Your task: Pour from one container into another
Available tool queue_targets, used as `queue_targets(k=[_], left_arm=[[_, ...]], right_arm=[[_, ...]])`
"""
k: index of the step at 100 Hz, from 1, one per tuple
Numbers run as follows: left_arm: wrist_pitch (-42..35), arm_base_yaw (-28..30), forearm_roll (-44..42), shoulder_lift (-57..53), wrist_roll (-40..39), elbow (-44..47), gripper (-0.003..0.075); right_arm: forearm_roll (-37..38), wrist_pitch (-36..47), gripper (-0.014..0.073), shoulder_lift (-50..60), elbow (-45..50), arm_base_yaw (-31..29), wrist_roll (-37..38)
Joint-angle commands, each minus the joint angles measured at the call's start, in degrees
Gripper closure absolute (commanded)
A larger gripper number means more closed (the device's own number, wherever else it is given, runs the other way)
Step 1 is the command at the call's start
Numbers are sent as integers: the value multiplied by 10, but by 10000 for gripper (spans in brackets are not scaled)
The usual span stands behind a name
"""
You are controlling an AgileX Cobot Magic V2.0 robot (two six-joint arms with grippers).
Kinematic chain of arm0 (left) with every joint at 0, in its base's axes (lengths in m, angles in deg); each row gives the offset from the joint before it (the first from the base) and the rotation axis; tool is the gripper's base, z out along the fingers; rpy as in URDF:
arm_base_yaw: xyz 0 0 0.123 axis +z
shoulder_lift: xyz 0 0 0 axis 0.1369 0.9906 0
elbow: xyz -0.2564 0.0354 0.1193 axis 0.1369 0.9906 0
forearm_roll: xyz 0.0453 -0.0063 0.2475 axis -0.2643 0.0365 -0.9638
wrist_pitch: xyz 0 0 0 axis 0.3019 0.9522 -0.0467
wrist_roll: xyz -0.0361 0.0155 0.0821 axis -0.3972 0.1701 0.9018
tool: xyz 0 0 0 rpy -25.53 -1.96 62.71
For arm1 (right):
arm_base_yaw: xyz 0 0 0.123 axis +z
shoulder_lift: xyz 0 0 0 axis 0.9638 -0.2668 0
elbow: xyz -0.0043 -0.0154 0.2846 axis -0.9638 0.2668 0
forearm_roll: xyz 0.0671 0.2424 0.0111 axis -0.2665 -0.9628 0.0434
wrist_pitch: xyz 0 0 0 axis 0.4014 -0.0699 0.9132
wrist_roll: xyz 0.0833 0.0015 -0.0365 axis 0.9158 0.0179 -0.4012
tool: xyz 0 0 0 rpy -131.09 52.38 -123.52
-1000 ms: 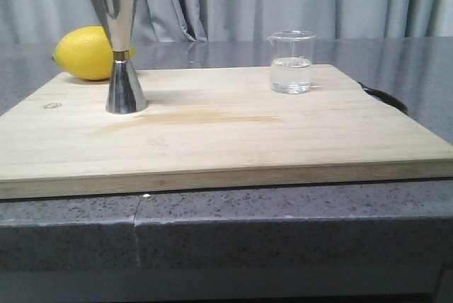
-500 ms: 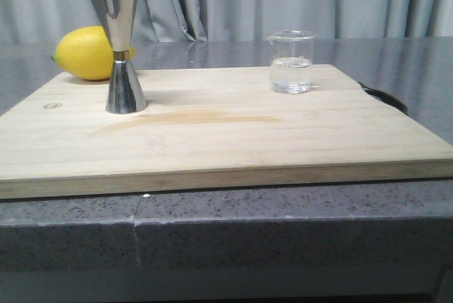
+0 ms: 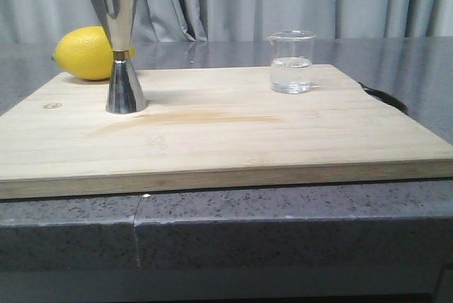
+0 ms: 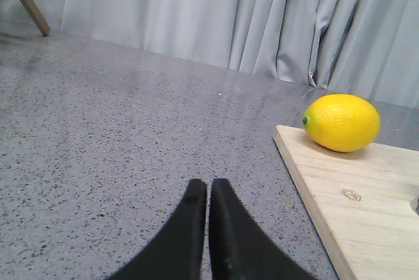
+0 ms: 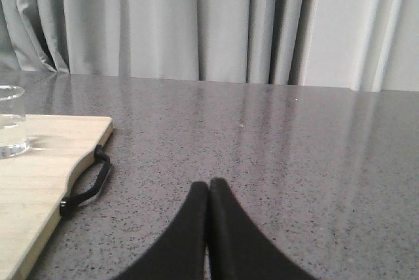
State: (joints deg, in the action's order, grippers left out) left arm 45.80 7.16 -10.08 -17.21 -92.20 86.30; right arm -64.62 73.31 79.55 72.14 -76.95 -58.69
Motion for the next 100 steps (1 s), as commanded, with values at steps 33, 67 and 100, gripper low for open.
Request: queue_targets(k=[33, 67, 100], left_arm=[[-43, -5, 0, -16, -4, 7, 740], [-76, -5, 116, -16, -4, 4, 740], [-46, -5, 133, -16, -4, -4, 740]], right_arm=[[-6, 45, 656, 10, 15, -1, -1], [-223, 43, 656, 10, 6, -1, 12], [-245, -67, 656, 7, -64, -1, 12]])
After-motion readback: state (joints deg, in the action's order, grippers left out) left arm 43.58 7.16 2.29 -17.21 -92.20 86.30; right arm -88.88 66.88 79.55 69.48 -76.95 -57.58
